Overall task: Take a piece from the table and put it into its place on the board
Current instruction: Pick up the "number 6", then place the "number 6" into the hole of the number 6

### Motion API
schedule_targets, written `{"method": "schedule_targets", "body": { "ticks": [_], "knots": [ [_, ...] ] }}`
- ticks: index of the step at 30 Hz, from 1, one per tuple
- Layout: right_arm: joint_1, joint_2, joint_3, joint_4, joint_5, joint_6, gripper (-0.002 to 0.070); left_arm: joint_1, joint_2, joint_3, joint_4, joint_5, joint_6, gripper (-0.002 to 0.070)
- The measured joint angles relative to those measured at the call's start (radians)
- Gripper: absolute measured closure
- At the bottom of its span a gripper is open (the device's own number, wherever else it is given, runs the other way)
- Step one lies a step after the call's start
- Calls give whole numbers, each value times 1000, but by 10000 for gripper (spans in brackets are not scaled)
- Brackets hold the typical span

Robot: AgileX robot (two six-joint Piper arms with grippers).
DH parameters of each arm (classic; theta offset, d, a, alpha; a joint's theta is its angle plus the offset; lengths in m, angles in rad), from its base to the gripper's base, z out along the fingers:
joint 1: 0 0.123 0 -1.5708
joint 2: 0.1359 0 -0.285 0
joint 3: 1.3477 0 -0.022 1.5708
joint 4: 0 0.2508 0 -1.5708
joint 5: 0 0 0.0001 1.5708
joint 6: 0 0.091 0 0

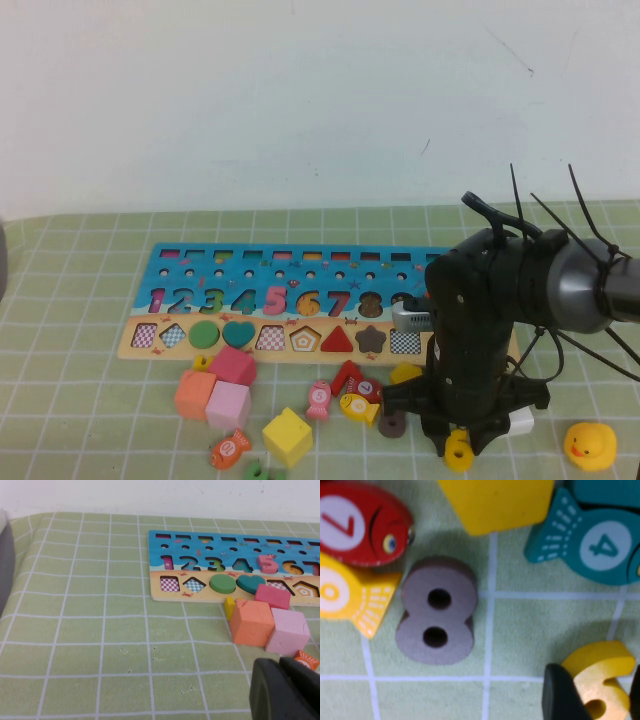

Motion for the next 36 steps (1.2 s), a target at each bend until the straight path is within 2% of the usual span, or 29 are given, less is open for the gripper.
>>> {"method": "schedule_targets", "body": {
  "ticks": [9, 14, 26, 36],
  "knots": [
    [0, 0, -5, 0, 0, -47, 410, 0, 0, 0, 0, 0, 0, 676],
    [0, 0, -86, 0, 40, -91, 410, 0, 0, 0, 0, 0, 0, 676],
    [0, 51, -424, 81, 108, -186, 411, 0, 0, 0, 0, 2, 0, 676],
    [0, 305, -784, 115, 211, -207, 411, 0, 0, -1, 0, 2, 0, 676]
  ]
}}
